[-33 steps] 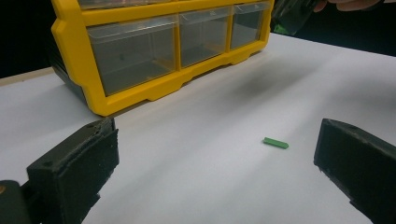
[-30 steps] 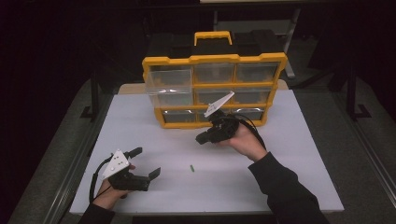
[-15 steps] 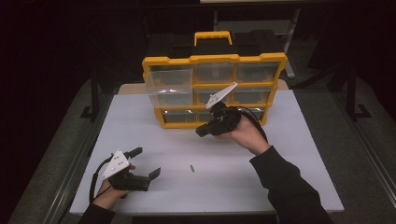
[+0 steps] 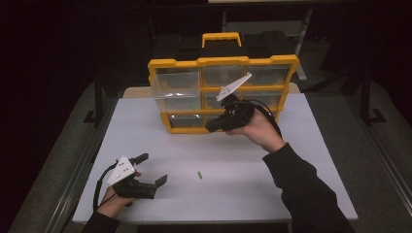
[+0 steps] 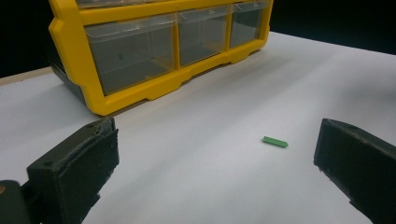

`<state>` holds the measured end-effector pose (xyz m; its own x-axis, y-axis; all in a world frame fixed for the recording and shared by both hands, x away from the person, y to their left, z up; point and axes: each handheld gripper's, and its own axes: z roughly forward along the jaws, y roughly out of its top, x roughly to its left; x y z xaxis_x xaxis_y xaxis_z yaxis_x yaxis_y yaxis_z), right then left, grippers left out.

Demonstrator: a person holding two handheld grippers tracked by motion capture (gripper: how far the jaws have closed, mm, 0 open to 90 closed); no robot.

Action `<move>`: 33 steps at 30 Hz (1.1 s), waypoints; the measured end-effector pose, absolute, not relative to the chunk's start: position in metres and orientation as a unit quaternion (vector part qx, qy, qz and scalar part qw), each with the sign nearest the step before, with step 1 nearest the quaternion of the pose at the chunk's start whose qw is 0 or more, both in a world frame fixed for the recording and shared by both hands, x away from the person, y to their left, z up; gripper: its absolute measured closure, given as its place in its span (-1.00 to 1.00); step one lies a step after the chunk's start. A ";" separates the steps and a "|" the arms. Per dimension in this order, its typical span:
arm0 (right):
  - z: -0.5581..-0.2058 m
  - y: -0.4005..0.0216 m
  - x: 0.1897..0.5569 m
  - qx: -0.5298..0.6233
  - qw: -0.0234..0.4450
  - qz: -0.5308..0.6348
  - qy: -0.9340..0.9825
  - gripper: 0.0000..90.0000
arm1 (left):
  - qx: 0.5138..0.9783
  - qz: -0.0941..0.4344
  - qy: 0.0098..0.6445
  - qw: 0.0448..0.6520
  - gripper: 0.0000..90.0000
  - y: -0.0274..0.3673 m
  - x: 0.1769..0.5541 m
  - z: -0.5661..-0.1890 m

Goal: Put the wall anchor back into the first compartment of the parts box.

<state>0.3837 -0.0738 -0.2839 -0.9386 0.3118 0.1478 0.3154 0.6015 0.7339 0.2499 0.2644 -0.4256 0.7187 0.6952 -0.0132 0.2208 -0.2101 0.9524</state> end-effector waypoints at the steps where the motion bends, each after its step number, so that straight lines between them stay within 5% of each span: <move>1: -0.282 -0.074 0.384 -0.177 0.001 -0.413 -0.893 0.87 | 0.747 0.217 0.305 0.549 -1.00 0.265 0.250 -0.426; 33: -0.219 -0.082 0.396 -0.170 -0.031 -0.443 -0.880 0.87 | 0.746 0.217 0.305 0.550 -1.00 0.264 0.250 -0.426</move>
